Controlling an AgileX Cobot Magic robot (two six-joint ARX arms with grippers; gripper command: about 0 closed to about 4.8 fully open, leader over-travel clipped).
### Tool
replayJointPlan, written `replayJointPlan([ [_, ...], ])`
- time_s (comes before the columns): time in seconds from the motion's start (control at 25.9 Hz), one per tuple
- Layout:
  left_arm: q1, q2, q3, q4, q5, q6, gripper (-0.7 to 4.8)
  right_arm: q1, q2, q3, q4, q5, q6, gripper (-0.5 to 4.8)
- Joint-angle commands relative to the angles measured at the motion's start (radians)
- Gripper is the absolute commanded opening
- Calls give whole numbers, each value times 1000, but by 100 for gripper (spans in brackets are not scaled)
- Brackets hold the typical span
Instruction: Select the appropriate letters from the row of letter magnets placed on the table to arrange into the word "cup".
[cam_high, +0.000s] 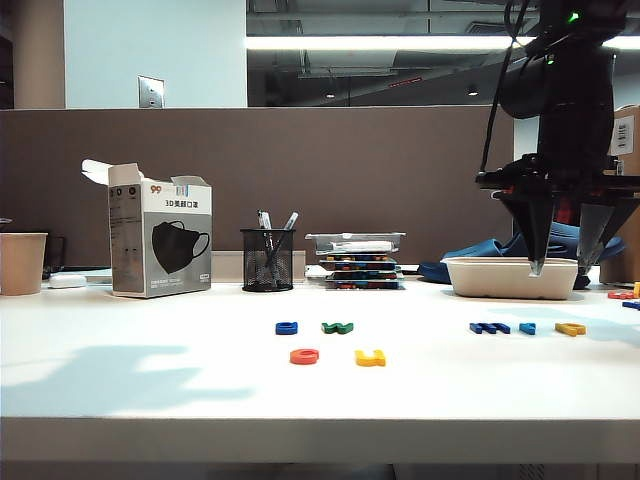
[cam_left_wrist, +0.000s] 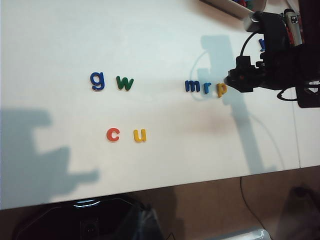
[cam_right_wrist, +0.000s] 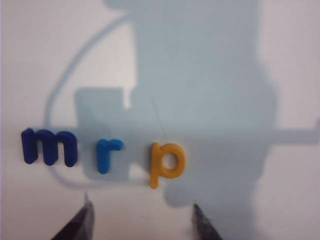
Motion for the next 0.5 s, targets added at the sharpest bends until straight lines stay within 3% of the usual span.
replayJointPlan([
  [0.04,-1,-3,3,10,0,-2,-5,-19,-2,4,8,-18,-18,248],
  [0.31,-1,-3,3,10,0,-2,-5,-59,-2,-20,34,-86,-37,249],
  [0.5,-1,-3,3,10,0,-2,-5,-59,-2,-153,113,-93,-37,253],
])
